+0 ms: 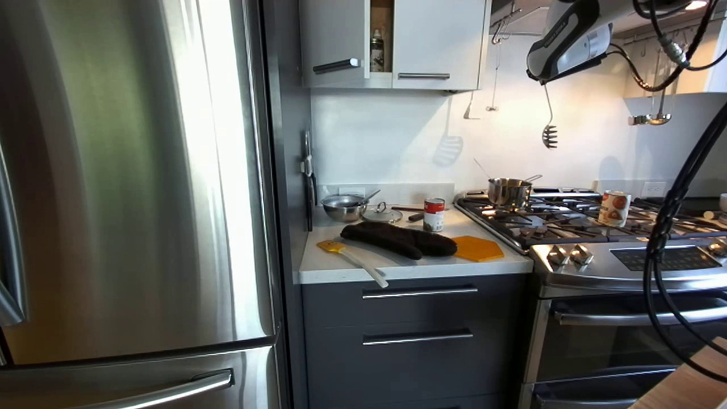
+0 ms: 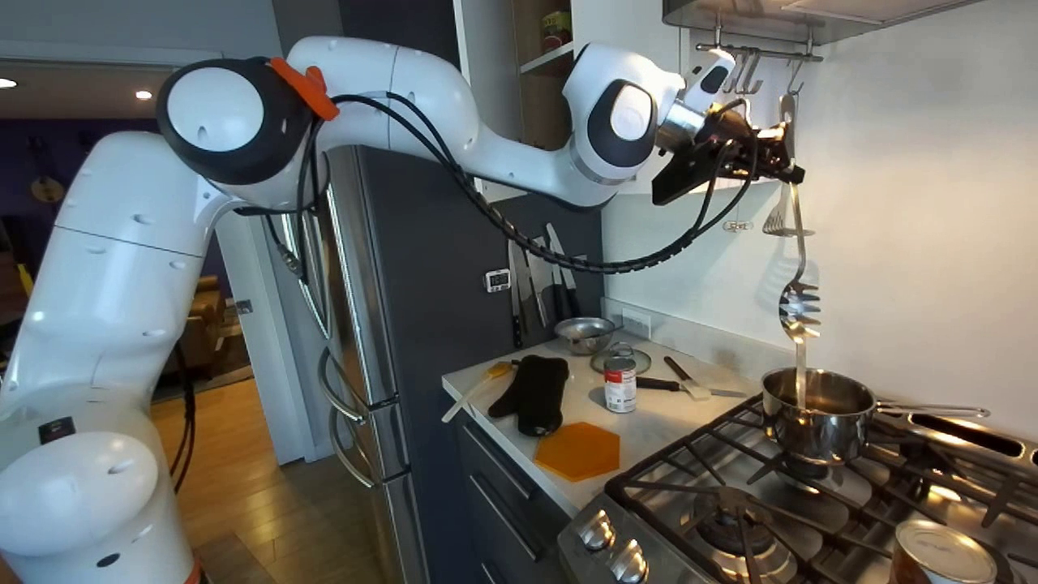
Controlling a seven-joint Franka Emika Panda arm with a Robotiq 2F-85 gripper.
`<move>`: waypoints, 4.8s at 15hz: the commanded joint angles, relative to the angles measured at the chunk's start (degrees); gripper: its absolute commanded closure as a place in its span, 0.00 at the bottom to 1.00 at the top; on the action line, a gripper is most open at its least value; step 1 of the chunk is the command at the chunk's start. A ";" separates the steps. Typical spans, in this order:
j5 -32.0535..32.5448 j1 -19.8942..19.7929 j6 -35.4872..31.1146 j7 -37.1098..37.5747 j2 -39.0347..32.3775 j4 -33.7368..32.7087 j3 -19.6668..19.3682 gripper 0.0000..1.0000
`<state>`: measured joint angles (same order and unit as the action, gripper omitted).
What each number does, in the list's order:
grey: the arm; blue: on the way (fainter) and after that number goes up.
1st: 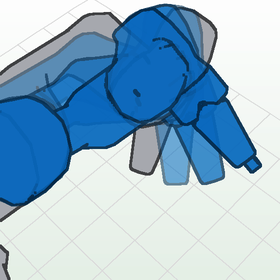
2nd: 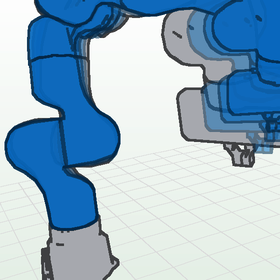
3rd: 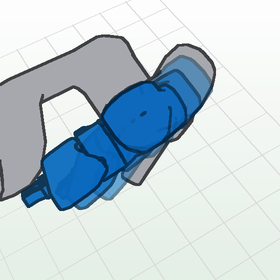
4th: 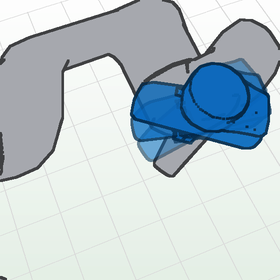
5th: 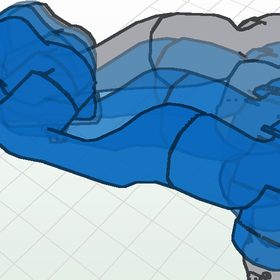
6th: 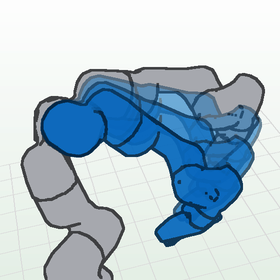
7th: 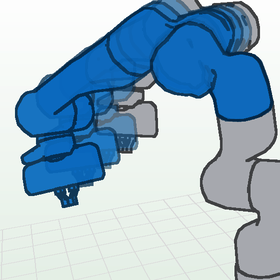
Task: Put the pasta spoon in the pot
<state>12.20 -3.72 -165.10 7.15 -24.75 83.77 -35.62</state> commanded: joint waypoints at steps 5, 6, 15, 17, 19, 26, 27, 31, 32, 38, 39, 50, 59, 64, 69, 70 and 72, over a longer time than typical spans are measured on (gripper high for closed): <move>0.18 3.33 0.81 11.27 -6.26 0.86 -5.33 0.99; 1.52 4.05 -3.67 15.03 -9.20 -0.55 -7.97 0.99; -1.94 9.24 -30.86 20.78 -26.88 -4.15 -25.17 0.99; -4.12 9.53 -34.10 20.41 -29.93 -4.33 -27.29 0.99; -5.67 9.26 -36.20 19.96 -31.76 -4.02 -27.51 0.99; -4.91 10.05 -38.38 19.15 -32.87 -1.28 -24.62 0.99; -4.90 10.32 -38.30 18.98 -33.09 -1.08 -24.64 0.99; -3.50 11.13 -35.22 19.48 -31.15 1.12 -22.53 0.99; -4.98 10.56 -36.65 19.27 -33.37 -1.32 -23.99 0.96; -7.23 11.50 -36.64 19.43 -35.33 -1.47 -25.25 0.99; -9.00 12.00 -37.04 19.54 -36.87 -2.06 -26.49 0.99; -18.15 13.83 -37.33 18.62 -49.77 -6.91 -32.99 0.99; -16.65 12.99 -36.90 17.23 -54.33 -9.82 -33.62 0.99; -15.62 12.09 -36.64 15.41 -56.15 -11.48 -33.00 0.99; -15.24 11.31 -36.30 13.87 -57.08 -13.17 -32.76 0.99; -15.27 11.26 -36.30 13.35 -57.22 -13.33 -32.85 0.85; -14.95 11.16 -36.29 12.75 -57.08 -13.47 -32.63 0.64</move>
<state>-3.61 8.90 -201.46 20.65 -80.54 72.29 -67.87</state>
